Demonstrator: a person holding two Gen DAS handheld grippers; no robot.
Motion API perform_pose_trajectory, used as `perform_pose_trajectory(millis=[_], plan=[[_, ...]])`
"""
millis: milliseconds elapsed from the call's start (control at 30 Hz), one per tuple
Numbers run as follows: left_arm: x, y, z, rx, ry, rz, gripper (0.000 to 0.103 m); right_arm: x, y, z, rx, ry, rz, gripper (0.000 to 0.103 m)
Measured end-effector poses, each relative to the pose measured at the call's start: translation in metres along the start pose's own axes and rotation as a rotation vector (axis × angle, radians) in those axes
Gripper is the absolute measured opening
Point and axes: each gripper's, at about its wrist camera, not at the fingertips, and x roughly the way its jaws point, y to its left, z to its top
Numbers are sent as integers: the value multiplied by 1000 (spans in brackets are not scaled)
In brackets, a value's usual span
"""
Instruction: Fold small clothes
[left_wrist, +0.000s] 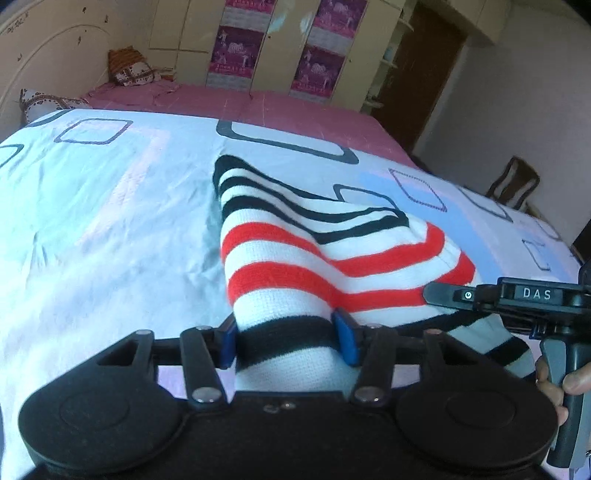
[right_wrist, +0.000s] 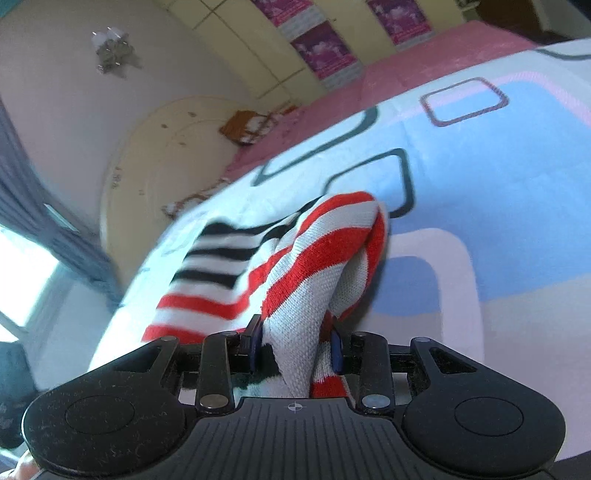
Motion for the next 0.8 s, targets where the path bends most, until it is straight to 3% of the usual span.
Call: perform_pose_trajectory(millis=[167,300,433,667,800], plan=[[0,-8,5,67,-14,49,68,-1,4,-1,-46,-11,-57,40],[-5,-10,8,92,-22,75,68,-11,16,2,-118,-52,-132,40],[-22,-19,7,159,-94,134,63,-21,36,5,-229,-90,-192,40],[-27,-34,27,193,-147,108,63,-12,69,7,-364,-128,-204,40],[-2,-34,39,161,-103,95,63,6,75,12,-388,-123,-223,40]])
